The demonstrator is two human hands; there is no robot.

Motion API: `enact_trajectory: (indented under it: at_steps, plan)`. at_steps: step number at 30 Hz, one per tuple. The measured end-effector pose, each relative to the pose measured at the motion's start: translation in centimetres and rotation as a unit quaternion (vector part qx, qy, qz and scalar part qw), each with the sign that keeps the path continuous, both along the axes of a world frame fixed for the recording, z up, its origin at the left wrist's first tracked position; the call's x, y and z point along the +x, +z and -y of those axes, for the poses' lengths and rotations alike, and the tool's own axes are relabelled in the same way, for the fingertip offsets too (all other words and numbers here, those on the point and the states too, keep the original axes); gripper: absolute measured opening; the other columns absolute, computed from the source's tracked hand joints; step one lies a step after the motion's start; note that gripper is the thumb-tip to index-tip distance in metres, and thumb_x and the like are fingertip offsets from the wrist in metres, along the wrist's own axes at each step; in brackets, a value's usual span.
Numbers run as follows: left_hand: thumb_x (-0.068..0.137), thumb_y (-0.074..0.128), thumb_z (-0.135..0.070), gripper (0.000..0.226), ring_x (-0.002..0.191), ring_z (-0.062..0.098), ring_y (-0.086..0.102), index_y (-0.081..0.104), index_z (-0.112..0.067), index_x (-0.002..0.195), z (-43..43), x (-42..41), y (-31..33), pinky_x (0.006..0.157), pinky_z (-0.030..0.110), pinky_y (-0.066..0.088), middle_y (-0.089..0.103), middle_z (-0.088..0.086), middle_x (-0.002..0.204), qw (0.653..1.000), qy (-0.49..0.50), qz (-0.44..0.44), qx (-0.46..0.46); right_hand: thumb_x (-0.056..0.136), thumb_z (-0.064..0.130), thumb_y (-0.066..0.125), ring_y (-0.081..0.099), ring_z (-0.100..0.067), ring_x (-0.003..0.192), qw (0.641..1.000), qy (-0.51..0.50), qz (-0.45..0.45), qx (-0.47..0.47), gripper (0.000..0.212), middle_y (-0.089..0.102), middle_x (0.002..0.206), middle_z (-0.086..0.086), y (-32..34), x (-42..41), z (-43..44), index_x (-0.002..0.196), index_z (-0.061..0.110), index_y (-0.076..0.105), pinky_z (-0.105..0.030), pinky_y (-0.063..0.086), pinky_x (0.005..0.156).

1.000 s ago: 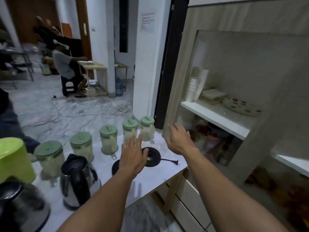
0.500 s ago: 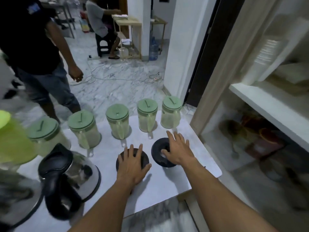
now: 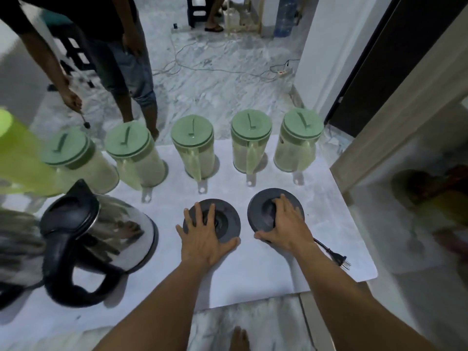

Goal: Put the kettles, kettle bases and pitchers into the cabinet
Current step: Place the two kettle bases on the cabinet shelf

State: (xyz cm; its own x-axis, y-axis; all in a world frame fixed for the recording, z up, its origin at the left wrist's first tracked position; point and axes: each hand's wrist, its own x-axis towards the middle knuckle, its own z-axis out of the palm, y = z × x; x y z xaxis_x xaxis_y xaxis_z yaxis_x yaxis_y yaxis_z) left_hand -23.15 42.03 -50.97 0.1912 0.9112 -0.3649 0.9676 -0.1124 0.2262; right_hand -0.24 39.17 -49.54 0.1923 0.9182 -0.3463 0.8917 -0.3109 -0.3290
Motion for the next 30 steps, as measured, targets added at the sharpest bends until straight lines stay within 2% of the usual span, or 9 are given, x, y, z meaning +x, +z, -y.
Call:
enact_trajectory:
  at_steps: [2,5,9,14,16,21,23,25,30]
  plan:
    - [0.064,0.037,-0.095,0.118,0.15,0.038,-0.012,0.005,-0.028,0.157,0.2,-0.1,-0.1,0.115,0.066,0.012,-0.01,0.004,0.166,1.0,0.007,0.011,0.016,0.063,0.074,0.074,0.009,-0.023,0.154,1.0,-0.019,-0.008,0.012,0.124,0.004,0.169,-0.008,-0.2,0.4,0.6,0.154,0.01,0.02,-0.05,0.012,0.124]
    - [0.059,0.038,-0.097,0.119,0.149,0.039,-0.017,0.008,-0.033,0.155,0.6,-0.2,-0.2,0.114,0.069,0.008,-0.011,0.0,0.166,1.0,0.011,0.02,0.015,0.052,0.089,0.064,-0.005,-0.03,0.154,0.999,-0.029,0.034,0.013,0.128,-0.004,0.168,-0.003,-0.9,1.0,1.5,0.151,0.019,0.02,-0.064,0.007,0.119]
    - [0.053,0.047,-0.095,0.123,0.149,0.04,-0.014,0.006,-0.036,0.153,0.7,-0.8,-0.3,0.114,0.066,0.017,-0.011,-0.001,0.165,1.0,0.0,0.016,0.008,0.055,0.085,0.066,-0.012,-0.034,0.153,1.0,-0.008,0.001,0.003,0.13,-0.012,0.168,0.004,-1.6,1.6,1.4,0.155,0.022,0.012,-0.069,0.006,0.118]
    - [0.055,0.054,-0.085,0.113,0.148,0.039,-0.002,0.018,-0.031,0.147,0.7,-0.6,0.3,0.106,0.057,0.033,0.002,-0.002,0.165,0.999,0.003,0.018,0.031,0.059,0.075,0.069,-0.014,-0.033,0.153,0.998,-0.002,-0.02,0.056,0.128,0.007,0.167,0.005,-1.9,1.1,1.9,0.154,0.025,-0.001,-0.065,-0.002,0.119]
    - [0.054,0.054,-0.086,0.114,0.148,0.038,-0.002,0.019,-0.029,0.147,0.7,-0.7,0.3,0.106,0.056,0.033,0.002,-0.003,0.165,0.999,0.005,0.017,0.031,0.06,0.075,0.068,-0.018,-0.035,0.152,0.998,-0.001,-0.014,0.055,0.13,0.006,0.167,0.006,-2.0,1.1,1.9,0.155,0.024,-0.003,-0.066,-0.006,0.119]
    - [0.053,0.052,-0.09,0.12,0.149,0.037,-0.007,0.015,-0.03,0.15,0.8,-0.8,0.1,0.112,0.06,0.025,-0.004,-0.001,0.166,0.999,0.004,0.019,0.027,0.056,0.082,0.065,-0.007,-0.04,0.151,0.999,-0.005,0.007,0.044,0.115,-0.013,0.167,0.008,-2.2,1.2,1.9,0.148,0.027,0.02,-0.068,0.008,0.117]
    - [0.05,0.053,-0.092,0.123,0.149,0.038,-0.012,0.012,-0.034,0.151,0.9,-0.8,0.0,0.114,0.064,0.017,-0.009,-0.003,0.165,1.0,0.008,0.023,0.019,0.054,0.085,0.063,-0.004,-0.04,0.151,0.999,-0.018,0.017,0.042,0.115,-0.009,0.168,0.004,-2.2,1.3,1.8,0.147,0.031,0.023,-0.066,0.009,0.117]
    - [0.05,0.054,-0.091,0.123,0.149,0.04,-0.012,0.011,-0.036,0.151,1.1,-0.8,-0.2,0.114,0.065,0.017,-0.009,-0.004,0.165,0.999,0.014,0.024,0.019,0.054,0.086,0.063,0.001,-0.04,0.15,0.999,-0.024,0.023,0.03,0.116,-0.003,0.168,0.003,-2.1,1.3,1.9,0.148,0.032,0.023,-0.064,0.01,0.118]
    - [0.054,0.061,-0.077,0.108,0.147,0.041,0.0,0.023,-0.03,0.144,1.4,-0.4,0.1,0.107,0.056,0.032,0.006,-0.002,0.165,0.998,0.03,0.036,0.034,0.053,0.082,0.064,0.017,-0.039,0.144,0.997,-0.025,0.029,0.061,0.115,0.012,0.166,0.007,-1.7,1.0,2.4,0.147,0.027,0.027,-0.053,0.03,0.113]
